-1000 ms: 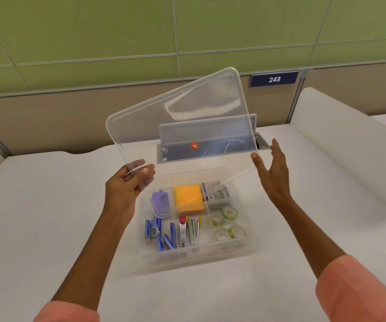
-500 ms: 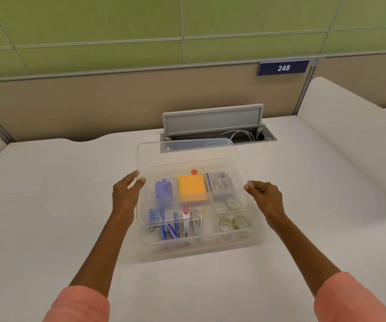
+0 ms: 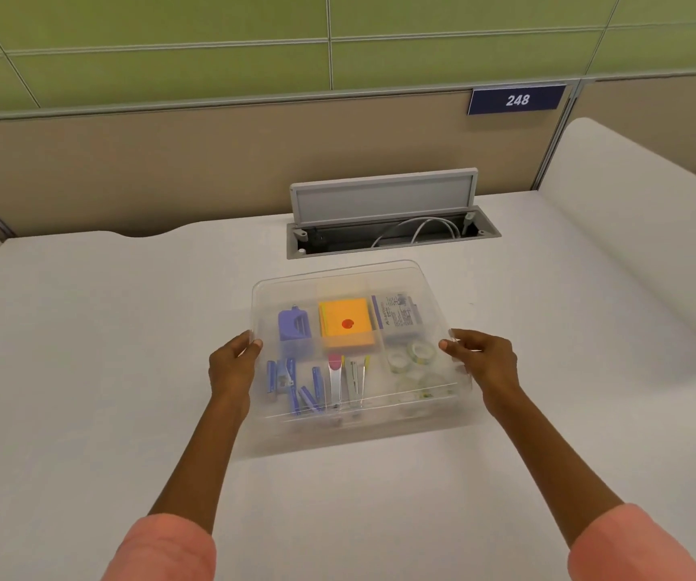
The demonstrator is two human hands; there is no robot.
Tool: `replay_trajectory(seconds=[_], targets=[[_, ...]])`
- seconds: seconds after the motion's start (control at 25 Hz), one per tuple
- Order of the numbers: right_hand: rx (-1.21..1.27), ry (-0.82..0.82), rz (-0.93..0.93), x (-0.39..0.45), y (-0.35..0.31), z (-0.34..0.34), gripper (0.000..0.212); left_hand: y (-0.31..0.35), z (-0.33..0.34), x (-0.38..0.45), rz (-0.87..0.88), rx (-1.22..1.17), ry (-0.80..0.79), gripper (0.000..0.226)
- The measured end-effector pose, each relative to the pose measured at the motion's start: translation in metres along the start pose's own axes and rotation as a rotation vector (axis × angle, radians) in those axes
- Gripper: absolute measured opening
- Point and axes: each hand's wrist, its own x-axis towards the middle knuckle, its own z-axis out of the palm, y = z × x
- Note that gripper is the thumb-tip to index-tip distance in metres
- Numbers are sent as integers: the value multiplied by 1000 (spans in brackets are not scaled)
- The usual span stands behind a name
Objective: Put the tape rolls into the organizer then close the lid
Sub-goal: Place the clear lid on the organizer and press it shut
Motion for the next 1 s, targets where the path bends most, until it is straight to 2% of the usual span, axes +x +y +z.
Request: replay_trajectory(seconds=[0.28, 0.52, 0.72, 0.8, 1.0], targets=[[60, -48, 55, -19, 10, -13, 28, -22, -16, -18, 6, -19, -18, 29], [132, -83, 217, -31, 15, -26, 34, -25, -16, -33, 95, 104, 148, 32], [204, -109, 284, -36, 16, -28, 28, -38, -28, -49, 30, 148, 2, 40], [200, -101, 294, -35, 14, -28, 28, -39, -29, -52, -7, 151, 2, 41], [249, -200, 475, -36, 8, -26, 23, -39, -33, -57, -107, -1, -116, 28]])
